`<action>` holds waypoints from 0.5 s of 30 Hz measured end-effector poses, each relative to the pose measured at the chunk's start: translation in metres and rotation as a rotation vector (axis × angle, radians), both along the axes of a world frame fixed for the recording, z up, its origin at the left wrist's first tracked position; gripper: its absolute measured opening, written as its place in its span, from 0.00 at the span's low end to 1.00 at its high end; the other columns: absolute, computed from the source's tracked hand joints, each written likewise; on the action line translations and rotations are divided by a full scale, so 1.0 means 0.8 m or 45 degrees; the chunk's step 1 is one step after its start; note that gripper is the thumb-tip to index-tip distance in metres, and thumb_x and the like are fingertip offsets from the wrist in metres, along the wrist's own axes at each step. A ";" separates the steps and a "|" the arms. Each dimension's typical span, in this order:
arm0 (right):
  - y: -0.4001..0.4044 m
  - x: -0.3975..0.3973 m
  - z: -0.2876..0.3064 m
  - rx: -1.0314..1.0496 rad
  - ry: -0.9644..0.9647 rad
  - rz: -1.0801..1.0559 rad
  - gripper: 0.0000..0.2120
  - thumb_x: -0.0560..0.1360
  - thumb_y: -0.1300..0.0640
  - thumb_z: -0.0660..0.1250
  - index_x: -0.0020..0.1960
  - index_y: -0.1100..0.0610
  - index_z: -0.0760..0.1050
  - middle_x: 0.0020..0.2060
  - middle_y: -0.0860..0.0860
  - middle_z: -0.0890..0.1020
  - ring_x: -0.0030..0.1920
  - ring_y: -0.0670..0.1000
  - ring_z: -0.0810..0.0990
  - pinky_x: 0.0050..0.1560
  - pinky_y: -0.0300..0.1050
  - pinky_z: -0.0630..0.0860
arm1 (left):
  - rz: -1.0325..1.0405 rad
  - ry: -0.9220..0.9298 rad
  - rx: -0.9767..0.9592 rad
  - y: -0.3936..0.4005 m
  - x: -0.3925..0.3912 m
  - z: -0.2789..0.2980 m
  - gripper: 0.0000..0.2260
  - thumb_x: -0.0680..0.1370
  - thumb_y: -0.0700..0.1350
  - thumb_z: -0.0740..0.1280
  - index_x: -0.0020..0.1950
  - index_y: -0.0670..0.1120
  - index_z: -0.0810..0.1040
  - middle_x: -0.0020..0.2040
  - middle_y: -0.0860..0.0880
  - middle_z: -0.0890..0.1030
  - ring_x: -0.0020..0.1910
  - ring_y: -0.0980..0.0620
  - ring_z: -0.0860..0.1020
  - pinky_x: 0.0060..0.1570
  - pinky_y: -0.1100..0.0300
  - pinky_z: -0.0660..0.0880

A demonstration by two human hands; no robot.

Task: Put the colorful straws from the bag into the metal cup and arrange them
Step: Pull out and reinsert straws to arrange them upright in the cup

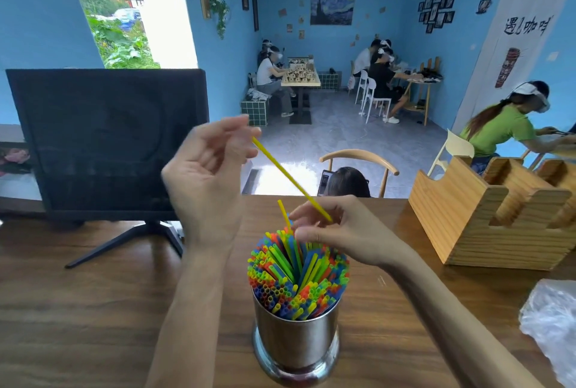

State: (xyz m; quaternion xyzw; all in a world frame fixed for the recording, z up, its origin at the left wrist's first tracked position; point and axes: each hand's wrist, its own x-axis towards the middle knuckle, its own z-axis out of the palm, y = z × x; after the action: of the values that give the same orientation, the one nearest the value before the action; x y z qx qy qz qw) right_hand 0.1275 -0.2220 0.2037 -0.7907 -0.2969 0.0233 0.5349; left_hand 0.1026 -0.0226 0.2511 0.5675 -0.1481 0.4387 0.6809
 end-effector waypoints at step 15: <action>-0.025 0.020 0.042 0.932 0.010 -0.267 0.11 0.72 0.47 0.75 0.53 0.48 0.86 0.41 0.50 0.85 0.41 0.53 0.86 0.36 0.41 0.80 | -0.333 0.897 0.740 0.025 -0.010 -0.050 0.04 0.68 0.51 0.81 0.38 0.52 0.88 0.38 0.53 0.87 0.31 0.65 0.77 0.33 0.74 0.70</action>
State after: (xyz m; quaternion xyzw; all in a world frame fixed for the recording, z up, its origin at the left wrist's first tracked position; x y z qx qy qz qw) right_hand 0.1432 -0.2419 0.2374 -0.5733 -0.2010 -0.1360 0.7826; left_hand 0.0949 -0.0027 0.2114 0.8252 -0.0950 0.0706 0.5523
